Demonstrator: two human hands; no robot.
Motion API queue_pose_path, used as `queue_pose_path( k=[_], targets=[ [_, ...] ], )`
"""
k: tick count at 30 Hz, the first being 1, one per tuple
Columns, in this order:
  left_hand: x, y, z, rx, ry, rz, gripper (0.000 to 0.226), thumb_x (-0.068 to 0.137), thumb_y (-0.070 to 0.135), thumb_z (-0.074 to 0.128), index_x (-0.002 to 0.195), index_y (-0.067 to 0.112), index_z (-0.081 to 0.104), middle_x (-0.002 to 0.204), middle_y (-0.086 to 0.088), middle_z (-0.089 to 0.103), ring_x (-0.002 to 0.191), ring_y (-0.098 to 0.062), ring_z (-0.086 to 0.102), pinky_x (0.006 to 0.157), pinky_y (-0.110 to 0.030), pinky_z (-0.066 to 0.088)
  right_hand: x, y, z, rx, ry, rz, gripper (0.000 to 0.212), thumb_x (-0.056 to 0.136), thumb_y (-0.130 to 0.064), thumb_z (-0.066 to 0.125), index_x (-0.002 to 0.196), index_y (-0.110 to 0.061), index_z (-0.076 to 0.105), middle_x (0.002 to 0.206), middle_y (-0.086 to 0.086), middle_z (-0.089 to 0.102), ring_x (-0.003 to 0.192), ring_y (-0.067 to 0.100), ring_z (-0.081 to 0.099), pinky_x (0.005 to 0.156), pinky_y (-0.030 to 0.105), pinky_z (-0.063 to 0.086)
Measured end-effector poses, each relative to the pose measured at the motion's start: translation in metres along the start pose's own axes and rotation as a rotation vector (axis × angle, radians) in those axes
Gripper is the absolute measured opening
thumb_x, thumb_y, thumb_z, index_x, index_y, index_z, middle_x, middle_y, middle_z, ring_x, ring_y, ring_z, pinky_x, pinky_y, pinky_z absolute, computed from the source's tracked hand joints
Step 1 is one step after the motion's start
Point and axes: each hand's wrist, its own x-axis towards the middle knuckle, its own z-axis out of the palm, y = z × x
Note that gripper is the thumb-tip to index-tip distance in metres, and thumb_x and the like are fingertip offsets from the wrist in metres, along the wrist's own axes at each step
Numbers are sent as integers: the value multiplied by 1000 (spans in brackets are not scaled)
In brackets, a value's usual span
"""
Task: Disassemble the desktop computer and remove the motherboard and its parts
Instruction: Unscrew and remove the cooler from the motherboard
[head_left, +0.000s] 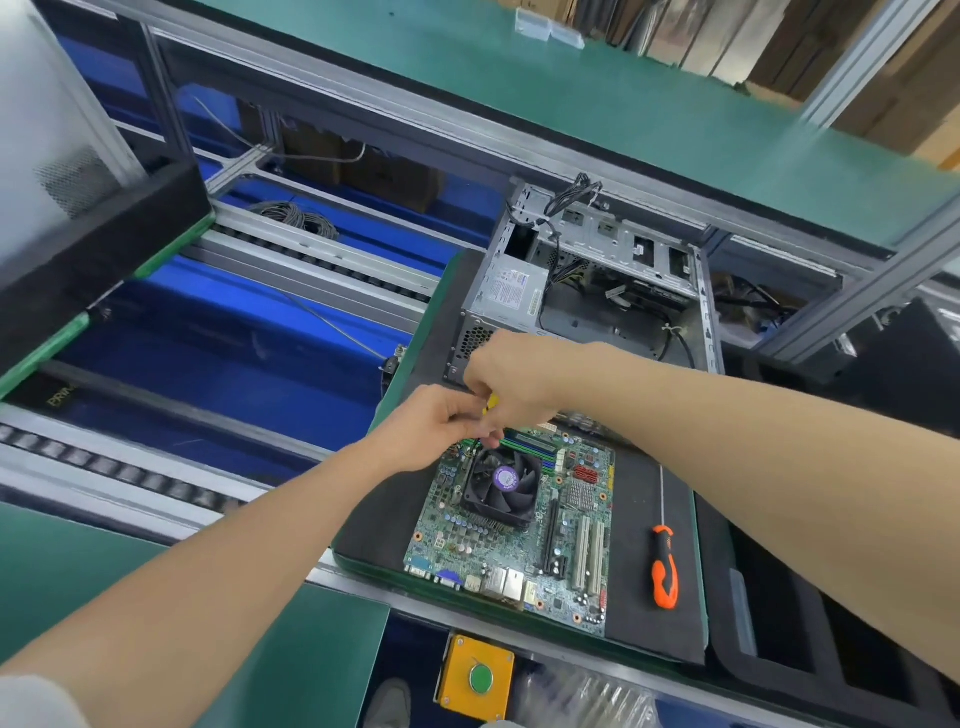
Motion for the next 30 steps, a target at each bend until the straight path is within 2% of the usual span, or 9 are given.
queue_pose_path(
  k=[3, 8, 11, 14, 16, 19, 24, 27, 30],
  targets=[
    [3, -2, 4, 20, 20, -1, 21, 97, 25, 65, 96, 44, 75, 92, 13, 79, 98, -2, 72, 96, -36, 51, 2, -2, -12, 158, -140, 204, 54, 100, -64, 43, 72, -20, 57, 45, 0, 64, 39, 14, 63, 46, 24, 49],
    [1, -13, 4, -48, 70, -30, 28, 98, 13, 68, 93, 38, 80, 94, 10, 80, 101, -6, 74, 98, -29, 52, 15, -20, -22, 55, -363, 146, 44, 111, -21, 36, 73, -10, 56, 56, 1, 57, 27, 8, 48, 35, 21, 40],
    [0, -13, 6, -72, 138, -18, 33, 94, 9, 74, 92, 41, 77, 90, 13, 80, 91, -4, 75, 87, -12, 52, 16, -26, -19, -220, -180, 52, 36, 105, -22, 47, 74, -11, 59, 59, 0, 55, 49, 15, 51, 46, 25, 39],
    [2, -12, 6, 68, 216, -38, 20, 87, 19, 83, 84, 36, 73, 77, 28, 73, 75, 3, 68, 68, -8, 46, 14, -20, -11, -180, -58, -29, 24, 99, -20, 57, 79, -9, 59, 74, 5, 58, 70, 25, 61, 64, 37, 58],
    [3, -12, 8, 126, 237, -20, 28, 85, 20, 85, 76, 37, 65, 69, 37, 65, 68, 14, 61, 64, -3, 41, 12, -15, -7, -147, -23, -135, 18, 99, -21, 54, 100, -12, 70, 89, 7, 68, 85, 29, 67, 78, 43, 60],
    [4, -12, 13, 183, 234, 24, 32, 84, 21, 85, 72, 40, 61, 65, 31, 61, 62, 6, 55, 61, -8, 41, 7, 0, 0, -189, 5, -291, 16, 96, -20, 60, 109, -17, 70, 99, 3, 69, 93, 25, 67, 75, 39, 57],
    [2, -4, 17, 204, 206, 16, 16, 85, 28, 84, 96, 37, 77, 80, 18, 72, 76, -1, 65, 74, -27, 55, 1, 15, 10, -250, 62, -457, 16, 95, -19, 67, 110, -16, 65, 106, -2, 56, 100, 20, 59, 78, 38, 52],
    [2, -4, 13, 227, 204, 42, 21, 84, 34, 84, 76, 41, 66, 72, 25, 64, 65, 0, 56, 61, -23, 45, -5, 13, 3, -36, 95, -261, 28, 91, -42, 70, 103, -17, 66, 86, -7, 64, 86, 17, 63, 63, 35, 50],
    [1, -4, 8, 195, 185, 23, 21, 85, 41, 81, 92, 53, 65, 76, 23, 63, 66, 0, 57, 63, -21, 46, -2, 5, -2, 282, -50, 243, 64, 95, -66, 50, 87, -4, 64, 52, 3, 69, 44, 18, 67, 45, 25, 52]
  ],
)
